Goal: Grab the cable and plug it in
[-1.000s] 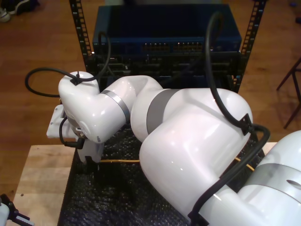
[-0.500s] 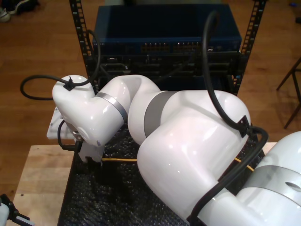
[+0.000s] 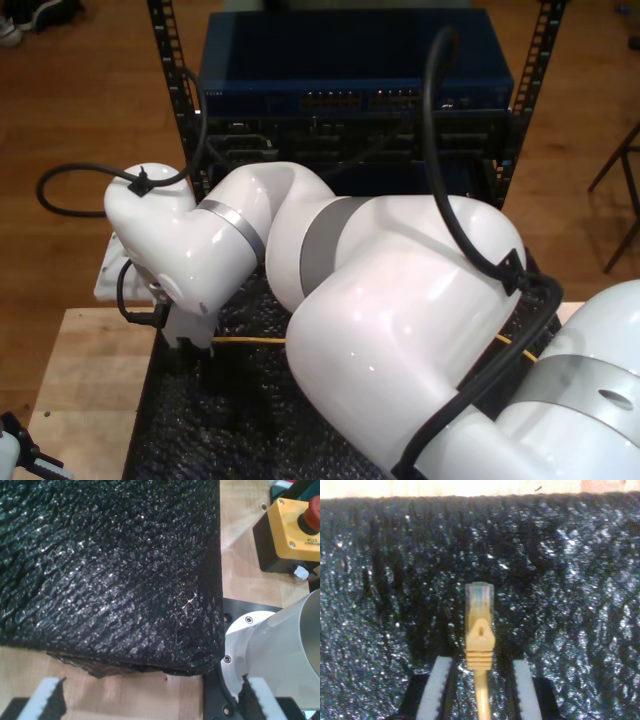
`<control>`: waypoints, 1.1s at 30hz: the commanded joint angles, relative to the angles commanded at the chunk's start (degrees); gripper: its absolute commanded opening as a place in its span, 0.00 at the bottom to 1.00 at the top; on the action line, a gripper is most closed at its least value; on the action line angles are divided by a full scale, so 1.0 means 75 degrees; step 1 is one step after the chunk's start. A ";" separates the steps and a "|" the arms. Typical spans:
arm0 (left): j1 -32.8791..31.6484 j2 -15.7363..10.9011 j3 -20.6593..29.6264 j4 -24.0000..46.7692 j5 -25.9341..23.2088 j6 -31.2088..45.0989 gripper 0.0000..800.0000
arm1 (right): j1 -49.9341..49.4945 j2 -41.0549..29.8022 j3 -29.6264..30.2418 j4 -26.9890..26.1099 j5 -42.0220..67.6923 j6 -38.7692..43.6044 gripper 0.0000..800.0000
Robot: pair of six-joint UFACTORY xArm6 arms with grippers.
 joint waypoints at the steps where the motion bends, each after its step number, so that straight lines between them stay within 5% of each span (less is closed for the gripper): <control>1: 0.0000 0.0012 0.0000 0.0000 0.0000 0.0000 1.00 | 0.0000 0.0000 0.0000 0.0012 0.0012 0.0000 0.32; 22: -0.0012 0.0012 0.0000 0.0000 0.0000 0.0000 1.00 | 0.0117 0.0000 -0.0012 -0.0023 -0.0012 0.0000 0.22; 33: -0.0012 0.0012 0.0000 0.0000 0.0000 0.0000 1.00 | 0.0129 0.0000 -0.0023 -0.0059 -0.0035 0.0012 0.06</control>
